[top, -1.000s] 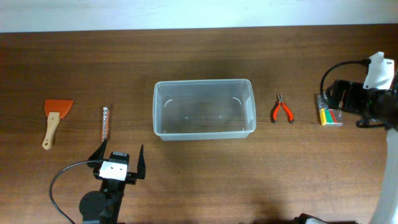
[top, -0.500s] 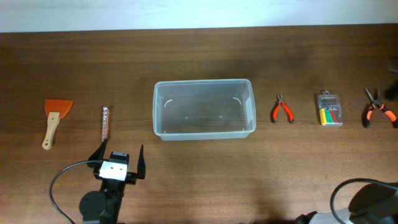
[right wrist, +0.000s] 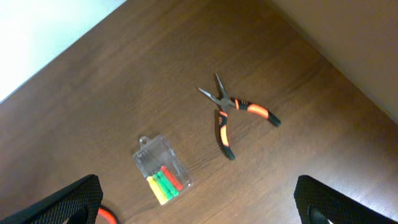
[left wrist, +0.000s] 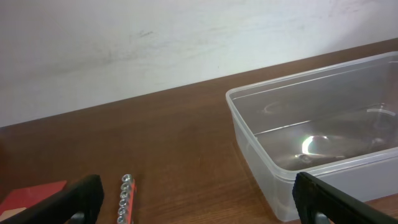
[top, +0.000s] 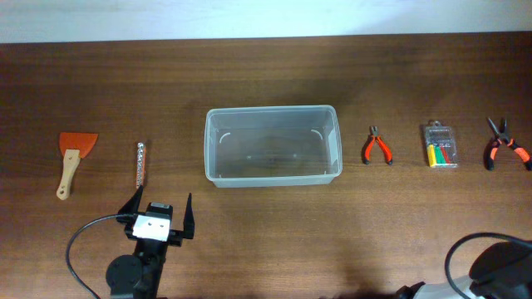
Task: Pack container
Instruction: 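Move the right gripper right toward the orange-black needle-nose pliers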
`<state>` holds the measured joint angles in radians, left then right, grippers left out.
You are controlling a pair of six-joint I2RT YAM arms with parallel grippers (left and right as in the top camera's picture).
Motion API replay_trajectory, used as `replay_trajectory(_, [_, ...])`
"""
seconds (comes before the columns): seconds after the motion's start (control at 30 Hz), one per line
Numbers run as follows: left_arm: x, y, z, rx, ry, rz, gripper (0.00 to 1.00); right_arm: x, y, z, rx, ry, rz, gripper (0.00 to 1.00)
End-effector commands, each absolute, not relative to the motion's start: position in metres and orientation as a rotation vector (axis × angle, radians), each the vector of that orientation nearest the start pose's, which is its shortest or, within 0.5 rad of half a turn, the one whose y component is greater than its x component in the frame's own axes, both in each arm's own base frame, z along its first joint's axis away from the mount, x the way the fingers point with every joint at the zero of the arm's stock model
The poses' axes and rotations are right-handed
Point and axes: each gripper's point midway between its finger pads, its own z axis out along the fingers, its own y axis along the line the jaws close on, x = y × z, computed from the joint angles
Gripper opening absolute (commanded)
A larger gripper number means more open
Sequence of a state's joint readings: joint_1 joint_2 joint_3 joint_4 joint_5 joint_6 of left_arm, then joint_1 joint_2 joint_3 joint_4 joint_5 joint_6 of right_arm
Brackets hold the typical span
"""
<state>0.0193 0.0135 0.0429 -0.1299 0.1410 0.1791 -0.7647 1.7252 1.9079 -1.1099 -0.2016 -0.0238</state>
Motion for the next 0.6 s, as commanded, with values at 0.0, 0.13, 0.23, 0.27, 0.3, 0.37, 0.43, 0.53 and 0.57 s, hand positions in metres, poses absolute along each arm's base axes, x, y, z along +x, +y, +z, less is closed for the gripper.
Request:
replay_trajectory(0.0, [0.243, -0.017, 0.159, 0.222, 1.653, 0.036, 0.99, 0.355, -0.276, 0.264, 0.647, 2.425, -0.086, 0.99])
replay_trajectory(0.13, [0.243, -0.017, 0.159, 0.222, 1.653, 0.036, 0.99, 0.358, -0.292, 0.234, 0.695, 2.489, -0.132, 0.99])
replay_trajectory(0.23, [0.243, -0.017, 0.159, 0.222, 1.653, 0.036, 0.99, 0.361, -0.294, 0.219, 0.729, 2.512, -0.104, 0.99])
replay_trajectory(0.27, [0.243, -0.017, 0.159, 0.222, 1.653, 0.036, 0.99, 0.361, -0.293, 0.216, 0.749, 2.515, -0.086, 0.99])
replay_trajectory(0.3, [0.243, -0.017, 0.159, 0.222, 1.653, 0.036, 0.99, 0.363, -0.291, 0.214, 0.747, 2.516, -0.068, 0.99])
replay_trajectory(0.37, [0.243, -0.017, 0.159, 0.222, 1.653, 0.036, 0.99, 0.365, -0.294, 0.210, 0.746, 2.516, -0.070, 0.99])
replay_trajectory(0.43, [0.243, -0.017, 0.159, 0.222, 1.653, 0.036, 0.99, 0.368, -0.296, 0.206, 0.742, 2.518, -0.070, 0.99])
replay_trajectory(0.53, [0.243, -0.017, 0.159, 0.222, 1.653, 0.036, 0.99, 0.373, -0.300, 0.192, 0.744, 2.535, -0.059, 0.99])
replay_trajectory(0.57, [0.243, -0.017, 0.159, 0.222, 1.653, 0.036, 0.99, 0.374, -0.301, 0.185, 0.747, 2.548, -0.050, 0.99])
